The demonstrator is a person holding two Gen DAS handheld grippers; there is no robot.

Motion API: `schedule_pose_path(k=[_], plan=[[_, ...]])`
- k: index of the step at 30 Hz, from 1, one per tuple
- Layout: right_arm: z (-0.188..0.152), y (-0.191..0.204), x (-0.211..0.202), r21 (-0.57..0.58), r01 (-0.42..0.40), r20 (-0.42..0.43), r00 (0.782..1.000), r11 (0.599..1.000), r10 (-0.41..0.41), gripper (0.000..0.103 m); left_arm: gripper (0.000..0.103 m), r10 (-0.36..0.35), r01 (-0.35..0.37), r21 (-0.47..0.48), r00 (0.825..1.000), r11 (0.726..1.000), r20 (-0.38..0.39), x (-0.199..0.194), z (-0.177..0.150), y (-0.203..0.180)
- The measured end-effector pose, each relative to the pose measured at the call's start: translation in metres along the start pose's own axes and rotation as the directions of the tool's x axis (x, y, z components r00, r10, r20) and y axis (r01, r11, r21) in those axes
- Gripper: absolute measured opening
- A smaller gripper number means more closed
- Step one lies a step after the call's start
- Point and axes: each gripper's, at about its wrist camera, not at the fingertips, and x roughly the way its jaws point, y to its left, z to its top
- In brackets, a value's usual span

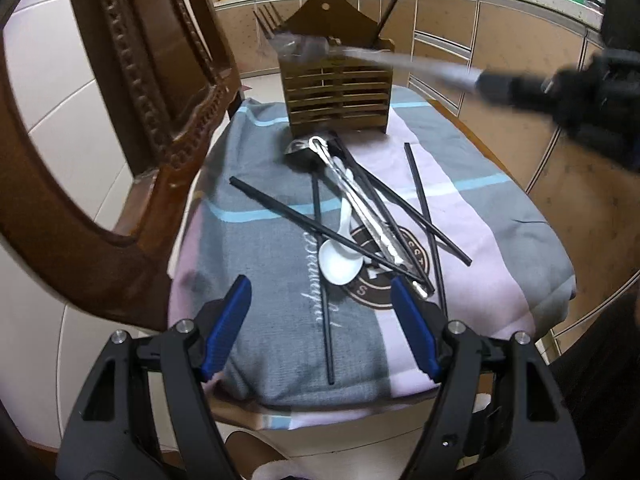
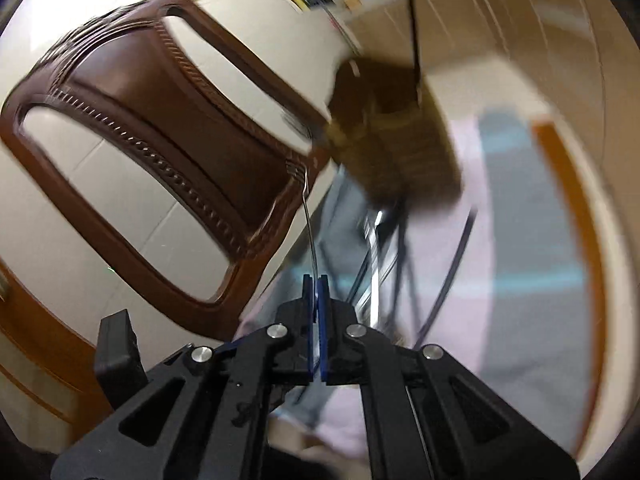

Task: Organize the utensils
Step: 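Lift the black chopstick with the right gripper while the left gripper grasps a silver spoon, then lower the chopstick into the wooden holder and open the right gripper while the left carries the spoon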

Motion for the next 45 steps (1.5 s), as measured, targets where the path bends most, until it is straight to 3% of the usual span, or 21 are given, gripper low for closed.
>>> schedule_pose_path(k=[2, 6, 10, 13, 20, 25, 29, 30, 34, 39, 43, 45], plan=[[0.003, 0.005, -0.014, -0.07, 0.063, 0.048, 0.997, 0.996, -0.06, 0.002, 0.072, -0.01, 0.01, -0.014, 1.0, 1.0, -0.003, 0.005, 0.004, -0.001], [0.0, -0.01, -0.03, -0.061, 0.06, 0.053, 0.997, 0.996, -0.057, 0.002, 0.072, -0.084, 0.08, -0.095, 0.995, 0.992, -0.045, 0.022, 0.031, 0.003], [-0.003, -0.025, -0.041, -0.023, 0.047, 0.063, 0.997, 0.999, -0.045, 0.002, 0.071, -0.08, 0.07, -0.132, 0.995, 0.989, -0.066, 0.05, 0.065, 0.001], [0.0, -0.033, -0.052, -0.003, 0.053, 0.099, 0.994, 0.999, -0.052, 0.002, 0.06, -0.107, 0.077, -0.21, 0.985, 0.975, -0.134, 0.086, 0.088, 0.005], [0.003, -0.054, -0.084, 0.049, 0.047, 0.197, 0.979, 0.998, -0.056, 0.002, 0.059, -0.11, 0.046, -0.29, 0.972, 0.956, -0.209, 0.141, 0.121, 0.01], [0.004, -0.059, -0.085, 0.064, 0.036, 0.194, 0.98, 0.997, -0.048, 0.002, 0.048, -0.104, 0.02, -0.334, 0.966, 0.942, -0.236, 0.165, 0.127, 0.018], [0.002, -0.059, -0.084, 0.066, 0.034, 0.181, 0.982, 0.997, -0.045, 0.002, 0.017, -0.117, 0.028, -0.363, 0.967, 0.931, -0.226, 0.172, 0.135, 0.023], [0.002, -0.06, -0.084, 0.068, 0.034, 0.179, 0.983, 0.997, -0.045, 0.002, 0.016, -0.122, 0.035, -0.358, 0.968, 0.933, -0.221, 0.172, 0.136, 0.022], [0.002, -0.059, -0.085, 0.07, 0.036, 0.188, 0.981, 0.997, -0.048, 0.002, 0.016, -0.113, 0.052, -0.336, 0.98, 0.94, -0.164, 0.155, 0.135, 0.02], [0.005, -0.05, -0.092, 0.051, 0.04, 0.22, 0.974, 0.998, -0.051, 0.002, 0.016, -0.111, 0.109, -0.323, 0.994, 0.94, 0.011, 0.087, 0.134, 0.022], [0.012, -0.031, -0.103, 0.006, 0.053, 0.252, 0.966, 0.999, -0.053, 0.002, 0.016, -0.102, 0.147, -0.29, 0.981, 0.946, 0.164, 0.028, 0.136, 0.023], [0.017, -0.021, -0.107, -0.013, 0.066, 0.265, 0.962, 0.998, -0.06, 0.002, 0.016, -0.088, 0.154, -0.259, 0.965, 0.953, 0.248, -0.004, 0.137, 0.023]])
